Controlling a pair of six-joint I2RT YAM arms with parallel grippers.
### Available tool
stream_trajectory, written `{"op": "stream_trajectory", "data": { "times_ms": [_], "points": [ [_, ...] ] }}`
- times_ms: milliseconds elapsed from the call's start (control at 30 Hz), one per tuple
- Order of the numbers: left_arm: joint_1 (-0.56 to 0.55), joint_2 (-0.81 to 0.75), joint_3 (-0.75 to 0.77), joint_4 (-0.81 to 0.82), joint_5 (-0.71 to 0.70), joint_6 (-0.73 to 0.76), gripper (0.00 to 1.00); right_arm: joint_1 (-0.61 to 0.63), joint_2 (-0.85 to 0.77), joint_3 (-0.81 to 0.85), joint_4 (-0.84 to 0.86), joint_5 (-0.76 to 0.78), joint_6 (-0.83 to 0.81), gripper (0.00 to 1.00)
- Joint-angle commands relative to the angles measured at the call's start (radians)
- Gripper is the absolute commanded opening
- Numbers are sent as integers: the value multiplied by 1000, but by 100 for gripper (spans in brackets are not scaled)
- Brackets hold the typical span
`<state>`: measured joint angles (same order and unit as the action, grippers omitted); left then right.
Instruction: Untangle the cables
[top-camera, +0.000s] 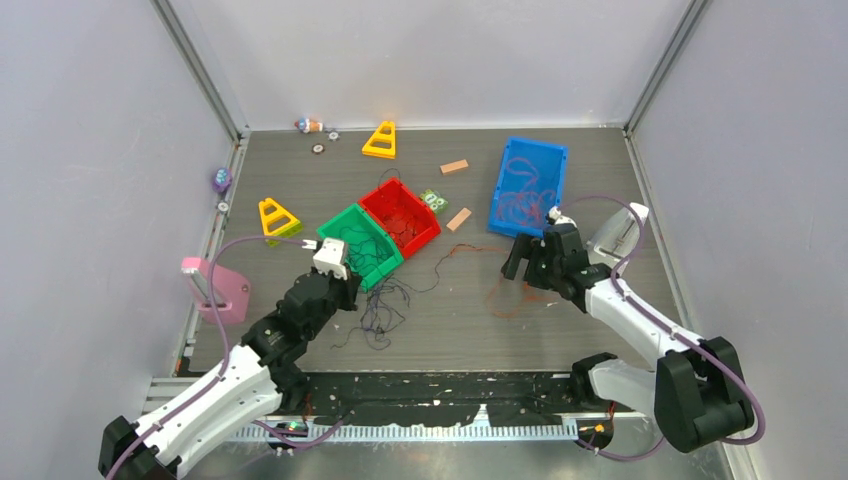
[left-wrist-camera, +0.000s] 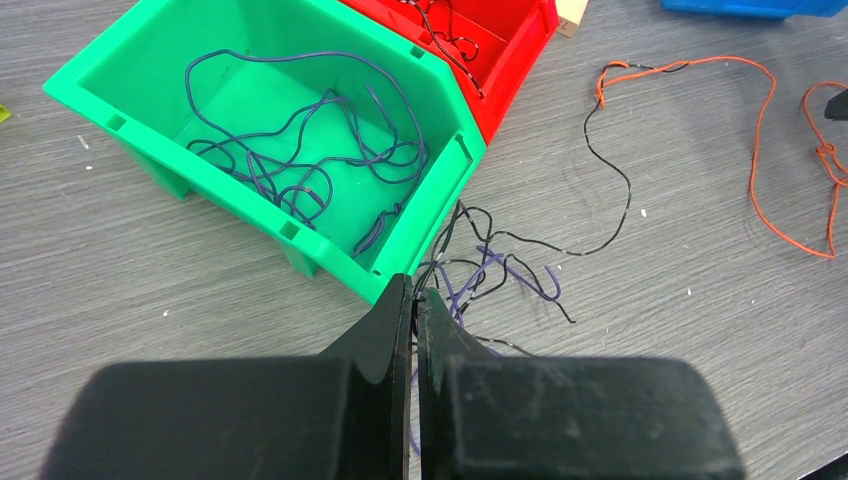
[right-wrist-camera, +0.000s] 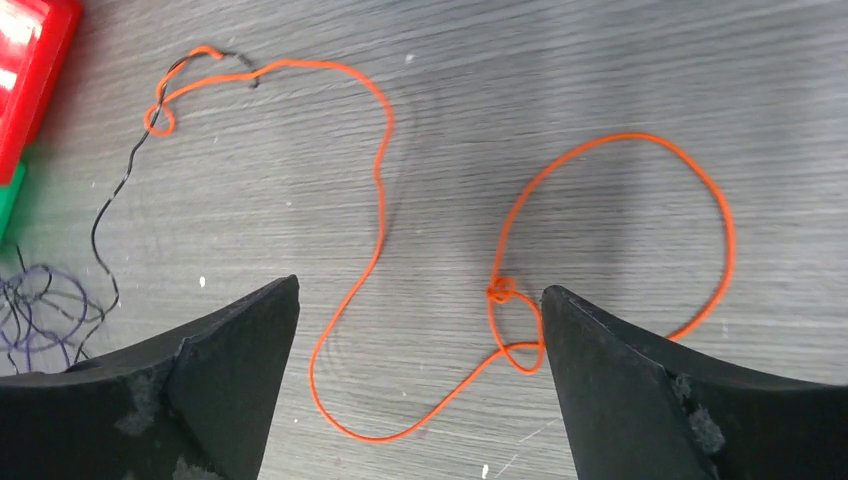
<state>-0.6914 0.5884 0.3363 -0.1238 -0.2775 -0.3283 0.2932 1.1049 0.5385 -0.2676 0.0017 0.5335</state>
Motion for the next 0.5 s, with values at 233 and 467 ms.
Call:
{"op": "stream_trajectory", "data": {
  "times_ms": [233, 467],
  "points": [
    [-6, 5, 38, 27, 7, 8, 0, 162, 233, 218, -71, 213, -72, 95],
    [-7, 2, 37, 28, 6, 11, 0, 184, 350, 274, -104, 403, 12, 95]
  ]
}}
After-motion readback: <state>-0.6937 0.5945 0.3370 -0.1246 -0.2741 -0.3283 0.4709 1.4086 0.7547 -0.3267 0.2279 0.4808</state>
